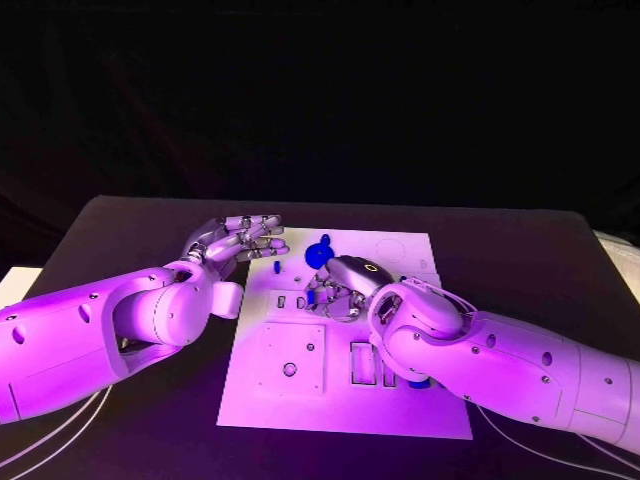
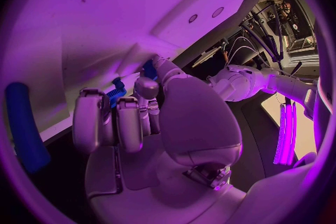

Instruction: Assemble the parts on the task board

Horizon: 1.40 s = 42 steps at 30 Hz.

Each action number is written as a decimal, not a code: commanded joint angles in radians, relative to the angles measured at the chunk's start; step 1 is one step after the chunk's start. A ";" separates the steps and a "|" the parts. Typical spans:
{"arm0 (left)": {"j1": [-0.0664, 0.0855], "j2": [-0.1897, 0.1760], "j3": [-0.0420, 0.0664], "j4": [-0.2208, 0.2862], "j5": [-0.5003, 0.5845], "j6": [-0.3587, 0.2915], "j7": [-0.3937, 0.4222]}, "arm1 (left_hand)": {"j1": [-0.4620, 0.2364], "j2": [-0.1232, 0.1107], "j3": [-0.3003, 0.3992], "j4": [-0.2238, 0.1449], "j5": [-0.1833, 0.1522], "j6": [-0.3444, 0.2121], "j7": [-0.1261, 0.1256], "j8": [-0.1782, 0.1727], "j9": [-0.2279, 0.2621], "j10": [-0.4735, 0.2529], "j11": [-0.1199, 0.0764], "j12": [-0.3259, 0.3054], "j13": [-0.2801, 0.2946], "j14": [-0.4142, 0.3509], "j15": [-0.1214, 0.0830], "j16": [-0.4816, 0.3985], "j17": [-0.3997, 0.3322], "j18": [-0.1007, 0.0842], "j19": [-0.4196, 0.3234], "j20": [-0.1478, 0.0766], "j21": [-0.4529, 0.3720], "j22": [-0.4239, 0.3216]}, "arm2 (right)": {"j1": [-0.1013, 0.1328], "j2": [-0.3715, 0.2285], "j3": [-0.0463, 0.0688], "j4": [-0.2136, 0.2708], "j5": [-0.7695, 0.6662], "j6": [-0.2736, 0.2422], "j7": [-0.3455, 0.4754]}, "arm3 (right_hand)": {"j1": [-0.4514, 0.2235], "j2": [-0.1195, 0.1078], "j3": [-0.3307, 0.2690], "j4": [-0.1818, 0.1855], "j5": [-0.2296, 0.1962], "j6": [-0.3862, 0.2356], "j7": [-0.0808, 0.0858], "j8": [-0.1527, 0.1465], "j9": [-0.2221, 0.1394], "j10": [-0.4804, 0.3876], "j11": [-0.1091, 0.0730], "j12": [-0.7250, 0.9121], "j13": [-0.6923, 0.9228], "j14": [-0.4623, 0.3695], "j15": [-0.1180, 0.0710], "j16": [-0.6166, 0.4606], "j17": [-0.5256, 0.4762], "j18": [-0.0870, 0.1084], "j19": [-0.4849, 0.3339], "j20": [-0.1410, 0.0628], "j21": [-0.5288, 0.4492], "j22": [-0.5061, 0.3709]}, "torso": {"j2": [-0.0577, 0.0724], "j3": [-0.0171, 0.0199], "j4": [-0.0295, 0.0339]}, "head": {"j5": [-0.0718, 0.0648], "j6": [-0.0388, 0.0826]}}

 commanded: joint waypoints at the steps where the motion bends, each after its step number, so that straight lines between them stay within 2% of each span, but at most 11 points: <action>1: 0.001 0.002 0.001 0.002 0.003 0.023 0.008 | 0.005 0.003 0.001 -0.003 -0.002 -0.005 0.000 -0.005 0.001 -0.007 -0.002 -0.006 -0.002 -0.006 -0.003 -0.005 0.001 0.000 0.006 0.000 -0.007 -0.001 | -0.009 0.000 -0.009 -0.013 -0.013 0.069 -0.029 | -0.013 -0.005 -0.011 0.001 -0.002 -0.007 -0.005 -0.005 0.002 -0.007 0.004 -0.008 -0.006 0.070 0.007 -0.006 0.114 -0.005 -0.008 -0.001 -0.007 -0.003 | 0.000 -0.0002 0.0004 | 0.001 -0.001; 12: 0.001 0.003 0.001 0.000 0.003 0.025 0.007 | 0.005 0.003 0.001 -0.003 -0.002 -0.005 0.000 -0.005 0.001 -0.007 -0.002 -0.006 -0.002 -0.006 -0.003 -0.005 0.001 0.000 0.006 0.000 -0.007 -0.001 | -0.009 -0.001 -0.013 -0.010 -0.013 0.032 -0.027 | -0.027 -0.018 -0.032 0.015 -0.009 -0.015 -0.004 -0.007 0.002 -0.010 0.006 -0.016 -0.015 0.070 0.010 -0.007 0.113 -0.004 -0.009 0.001 -0.010 -0.006 | 0.000 -0.0001 -0.0004 | 0.000 -0.003; 16: 0.001 0.003 0.001 -0.001 0.001 0.024 0.004 | 0.004 0.003 0.001 -0.003 -0.002 -0.005 0.000 -0.005 0.001 -0.007 -0.002 -0.006 -0.002 -0.006 -0.003 -0.005 0.001 0.000 0.006 0.000 -0.007 -0.001 | -0.011 -0.004 -0.013 0.000 -0.011 -0.051 -0.011 | -0.045 -0.045 -0.101 0.050 0.006 -0.061 0.005 -0.011 -0.003 -0.036 0.014 -0.055 -0.050 0.066 0.016 -0.017 0.099 -0.004 -0.010 0.007 -0.012 -0.007 | 0.000 0.0001 0.0002 | 0.000 -0.002; 22: 0.001 0.003 0.001 -0.007 -0.007 0.016 -0.004 | 0.000 0.002 0.005 -0.008 -0.002 -0.003 -0.001 -0.004 0.002 -0.005 -0.004 -0.006 -0.002 0.010 -0.007 0.001 0.010 0.002 0.020 -0.004 0.000 0.003 | -0.017 -0.022 -0.012 0.040 -0.001 -0.205 0.048 | -0.007 -0.038 -0.175 0.101 0.026 -0.080 0.010 -0.006 -0.001 -0.044 0.019 -0.046 -0.057 0.067 0.021 -0.020 0.098 -0.004 -0.009 0.012 -0.013 -0.006 | 0.000 0.0012 0.0006 | 0.002 -0.001; 29: 0.001 -0.002 0.001 -0.015 -0.127 -0.096 -0.089 | -0.033 -0.003 0.005 -0.009 -0.003 0.007 -0.019 -0.003 0.003 0.029 -0.027 0.004 -0.001 0.158 -0.050 0.111 0.086 0.002 0.146 -0.046 0.079 0.046 | -0.023 -0.062 0.016 0.120 0.068 -0.332 0.152 | 0.032 -0.027 -0.195 0.131 0.057 -0.089 0.012 -0.008 -0.002 -0.076 0.021 -0.087 -0.100 0.054 0.022 -0.054 0.048 0.006 -0.035 0.012 -0.040 -0.056 | -0.002 0.0035 -0.0006 | 0.006 0.001; 32: 0.001 -0.004 0.001 -0.016 -0.182 -0.126 -0.127 | -0.052 -0.008 0.003 -0.001 -0.004 0.010 -0.038 -0.003 0.004 0.108 -0.057 0.043 0.018 0.267 -0.079 0.228 0.155 0.005 0.224 -0.072 0.141 0.080 | -0.023 -0.083 0.031 0.152 0.109 -0.342 0.192 | 0.035 -0.028 -0.201 0.138 0.056 -0.094 0.014 -0.008 -0.002 -0.080 0.022 -0.091 -0.106 0.052 0.023 -0.058 0.043 0.007 -0.039 0.013 -0.045 -0.063 | -0.001 0.0032 -0.0008 | 0.005 0.003; 33: 0.001 -0.005 0.001 -0.016 -0.199 -0.131 -0.146 | -0.065 -0.013 0.002 0.006 -0.003 0.015 -0.052 -0.001 0.005 0.138 -0.072 0.067 0.033 0.295 -0.093 0.339 0.240 0.001 0.263 -0.089 0.184 0.106 | -0.023 -0.093 0.036 0.164 0.126 -0.339 0.210 | 0.036 -0.028 -0.203 0.140 0.055 -0.095 0.014 -0.008 -0.002 -0.080 0.023 -0.092 -0.107 0.052 0.023 -0.059 0.042 0.007 -0.040 0.013 -0.046 -0.065 | -0.002 0.0033 -0.0011 | 0.006 0.003; 36: 0.001 -0.009 0.001 -0.015 -0.271 -0.098 -0.244 | -0.120 -0.014 -0.018 0.040 -0.005 0.030 -0.071 0.013 0.009 0.200 -0.091 0.144 0.084 0.323 -0.108 0.782 0.651 -0.003 0.307 -0.107 0.260 0.157 | -0.024 -0.140 0.053 0.203 0.189 -0.321 0.280 | 0.044 -0.021 -0.204 0.145 0.054 -0.097 0.015 -0.008 -0.002 -0.087 0.023 -0.098 -0.115 0.049 0.024 -0.068 0.029 0.008 -0.042 0.014 -0.050 -0.070 | -0.007 0.0037 -0.0033 | 0.008 -0.001; 37: 0.002 -0.012 0.001 -0.012 -0.301 -0.080 -0.280 | -0.134 -0.010 -0.028 0.048 0.002 0.041 -0.085 0.029 0.015 0.207 -0.109 0.201 0.129 0.322 -0.122 0.935 0.792 -0.013 0.338 -0.119 0.362 0.249 | -0.024 -0.156 0.058 0.214 0.212 -0.318 0.302 | 0.051 -0.016 -0.203 0.145 0.054 -0.098 0.015 -0.008 -0.002 -0.089 0.024 -0.099 -0.117 0.047 0.024 -0.073 0.023 0.009 -0.044 0.015 -0.052 -0.073 | -0.008 0.0044 -0.0036 | 0.009 -0.001; 40: 0.005 -0.019 0.001 -0.004 -0.405 -0.009 -0.390 | -0.195 -0.017 -0.074 0.087 -0.006 0.056 -0.093 0.059 0.028 0.217 -0.113 0.322 0.223 0.326 -0.124 1.149 1.006 -0.047 0.352 -0.133 0.611 0.523 | -0.024 -0.207 0.071 0.240 0.302 -0.320 0.353 | 0.066 -0.003 -0.199 0.143 0.058 -0.098 0.015 -0.006 -0.001 -0.090 0.023 -0.096 -0.118 0.045 0.024 -0.079 0.016 0.009 -0.045 0.015 -0.054 -0.075 | -0.012 0.0074 -0.0072 | 0.014 -0.007; 42: 0.013 -0.022 0.001 0.002 -0.487 0.043 -0.475 | -0.222 -0.011 -0.120 0.119 -0.009 0.059 -0.092 0.103 0.052 0.147 -0.128 0.481 0.364 0.324 -0.128 1.250 1.106 -0.065 0.331 -0.141 0.761 0.679 | -0.023 -0.244 0.082 0.252 0.371 -0.325 0.375 | 0.077 0.005 -0.195 0.141 0.062 -0.098 0.015 -0.006 -0.001 -0.090 0.023 -0.093 -0.117 0.046 0.024 -0.079 0.016 0.009 -0.045 0.015 -0.055 -0.075 | -0.015 0.0094 -0.0107 | 0.016 -0.010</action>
